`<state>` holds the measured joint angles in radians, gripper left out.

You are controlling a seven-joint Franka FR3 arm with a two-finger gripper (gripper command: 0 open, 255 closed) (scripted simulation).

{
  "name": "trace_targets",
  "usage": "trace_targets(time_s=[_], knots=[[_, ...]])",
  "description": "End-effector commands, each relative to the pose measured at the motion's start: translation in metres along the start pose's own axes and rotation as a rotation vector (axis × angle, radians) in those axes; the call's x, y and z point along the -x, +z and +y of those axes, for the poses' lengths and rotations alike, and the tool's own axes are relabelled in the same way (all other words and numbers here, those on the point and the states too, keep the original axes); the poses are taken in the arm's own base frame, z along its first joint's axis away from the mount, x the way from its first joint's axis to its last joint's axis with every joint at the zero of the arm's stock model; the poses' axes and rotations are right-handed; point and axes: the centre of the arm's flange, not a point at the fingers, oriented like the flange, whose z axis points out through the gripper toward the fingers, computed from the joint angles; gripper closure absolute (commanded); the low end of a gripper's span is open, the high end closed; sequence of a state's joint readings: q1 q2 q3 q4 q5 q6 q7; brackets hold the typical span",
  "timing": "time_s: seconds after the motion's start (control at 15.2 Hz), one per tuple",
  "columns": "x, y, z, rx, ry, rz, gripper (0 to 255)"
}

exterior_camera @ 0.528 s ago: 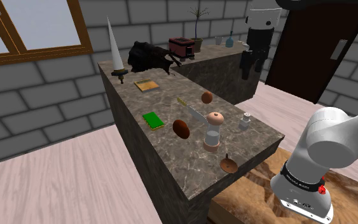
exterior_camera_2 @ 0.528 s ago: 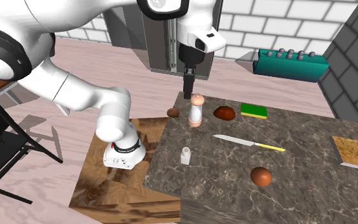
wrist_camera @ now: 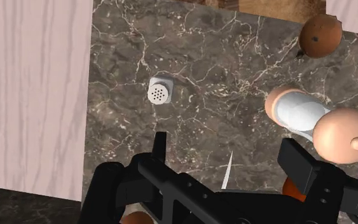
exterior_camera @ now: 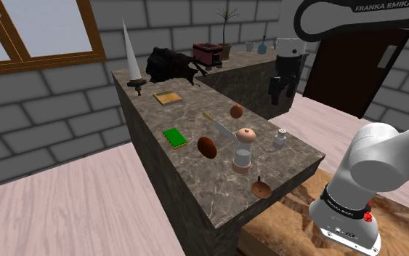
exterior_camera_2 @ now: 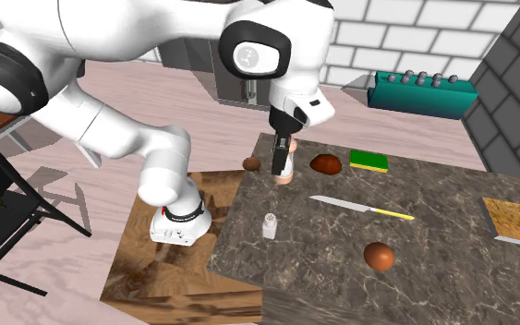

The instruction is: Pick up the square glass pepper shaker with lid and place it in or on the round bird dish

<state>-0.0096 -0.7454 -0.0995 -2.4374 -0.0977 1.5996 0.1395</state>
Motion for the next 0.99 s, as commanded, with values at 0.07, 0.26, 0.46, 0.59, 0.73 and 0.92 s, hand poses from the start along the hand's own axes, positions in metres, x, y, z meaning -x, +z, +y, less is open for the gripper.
trace_targets(time_s=[0.07,0.26,0.46,0.59,0.73,0.92], knots=[[-0.013,0.036,0.018,-0.010,0.017,-0.028,0],[-0.025,0.073,0.033,-0.019,0.034,-0.057,0],[-0.037,0.110,0.048,-0.028,0.051,-0.085,0],[-0.044,0.134,0.058,-0.034,0.062,-0.105,0],[-0.050,0.159,0.068,-0.041,0.073,-0.124,0],[-0.051,0.180,0.072,-0.043,0.078,-0.132,0]])
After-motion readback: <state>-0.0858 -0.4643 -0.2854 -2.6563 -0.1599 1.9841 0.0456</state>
